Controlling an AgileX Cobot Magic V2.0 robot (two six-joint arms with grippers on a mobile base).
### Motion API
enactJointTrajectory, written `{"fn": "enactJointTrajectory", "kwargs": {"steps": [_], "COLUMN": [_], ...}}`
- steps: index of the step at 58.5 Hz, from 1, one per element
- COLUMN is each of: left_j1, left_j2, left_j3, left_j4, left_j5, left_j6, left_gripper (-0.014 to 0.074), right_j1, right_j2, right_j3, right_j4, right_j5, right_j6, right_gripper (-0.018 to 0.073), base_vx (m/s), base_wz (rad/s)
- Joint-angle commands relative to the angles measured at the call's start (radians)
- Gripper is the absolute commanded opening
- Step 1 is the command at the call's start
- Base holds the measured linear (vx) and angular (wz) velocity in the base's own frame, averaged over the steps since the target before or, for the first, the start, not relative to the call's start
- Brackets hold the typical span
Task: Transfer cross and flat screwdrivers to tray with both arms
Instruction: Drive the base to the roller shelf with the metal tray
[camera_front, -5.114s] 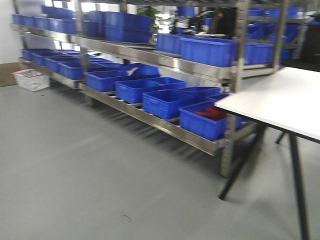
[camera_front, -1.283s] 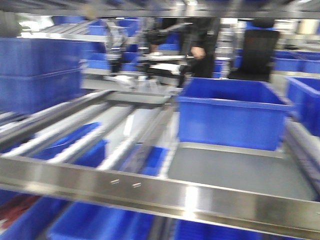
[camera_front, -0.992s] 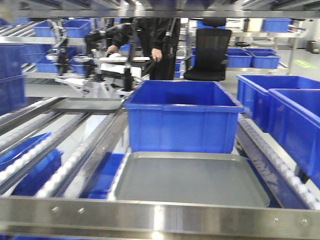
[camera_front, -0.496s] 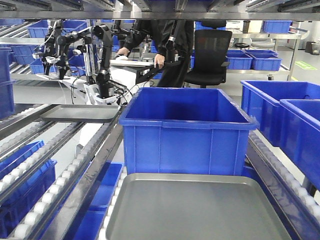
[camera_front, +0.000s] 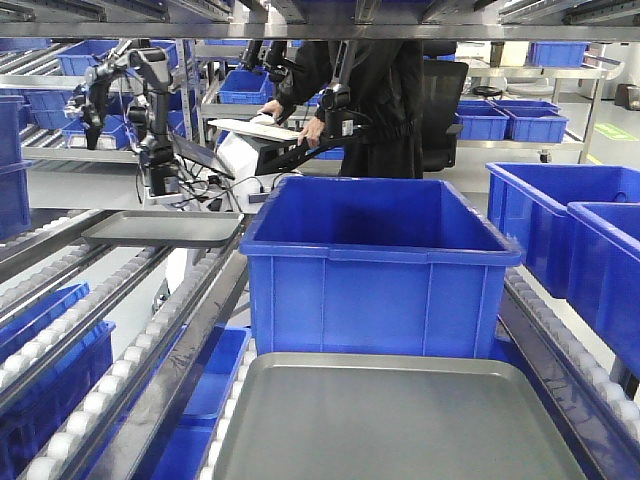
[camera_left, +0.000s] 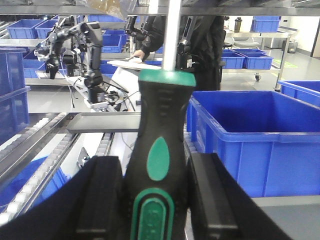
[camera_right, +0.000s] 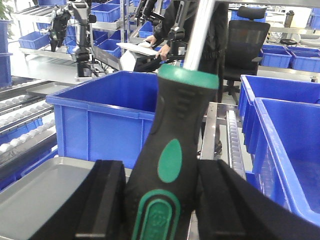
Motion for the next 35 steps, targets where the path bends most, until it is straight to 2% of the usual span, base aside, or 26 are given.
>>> {"fn": "enactJointTrajectory", "kwargs": {"steps": [1,35], "left_j1": [-0.001,-0.001], "left_j2": [0.002,0.002], "left_j3": [-0.023,-0.023], "left_j4": [-0.002,-0.002], "left_j5": [-0.095,-0.12], "left_j6": [0.0,0.0], "left_gripper": [-0.0003,-0.0003], "right_j1": [-0.001,-0.001], "right_j2": [0.01,0.01], "right_j3": [-0.028,-0.028], "right_j4": [0.0,0.003], "right_j5": [-0.105,-0.122], "right_j6": [-0.005,0.0], "right_gripper": [-0.0008,-0.0008], "base_vx": [0.0,0.0], "base_wz": [0.0,0.0]}}
